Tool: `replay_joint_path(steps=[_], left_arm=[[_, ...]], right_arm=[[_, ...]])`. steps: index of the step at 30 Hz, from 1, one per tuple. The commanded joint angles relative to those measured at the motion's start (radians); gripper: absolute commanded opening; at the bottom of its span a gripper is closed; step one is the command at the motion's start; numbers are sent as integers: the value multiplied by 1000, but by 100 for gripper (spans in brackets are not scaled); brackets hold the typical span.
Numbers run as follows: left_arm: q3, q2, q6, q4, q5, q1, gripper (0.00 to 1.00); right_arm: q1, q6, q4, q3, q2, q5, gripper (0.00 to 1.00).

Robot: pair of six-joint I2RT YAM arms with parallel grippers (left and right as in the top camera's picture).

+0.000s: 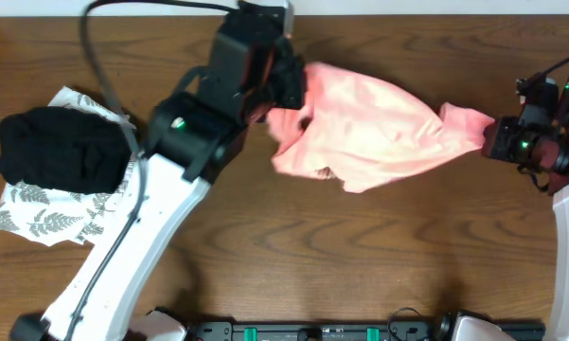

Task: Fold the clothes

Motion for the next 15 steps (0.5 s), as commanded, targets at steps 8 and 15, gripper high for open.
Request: replay_joint_path(steps=[8,15], left_arm=[[1,-126,77,-91,-115,5,6],[-37,-27,-26,-203,-1,5,28]], right_arm=[[3,-12,-57,73,-138,7,1],[3,-11,-77,72,-112,7,1]])
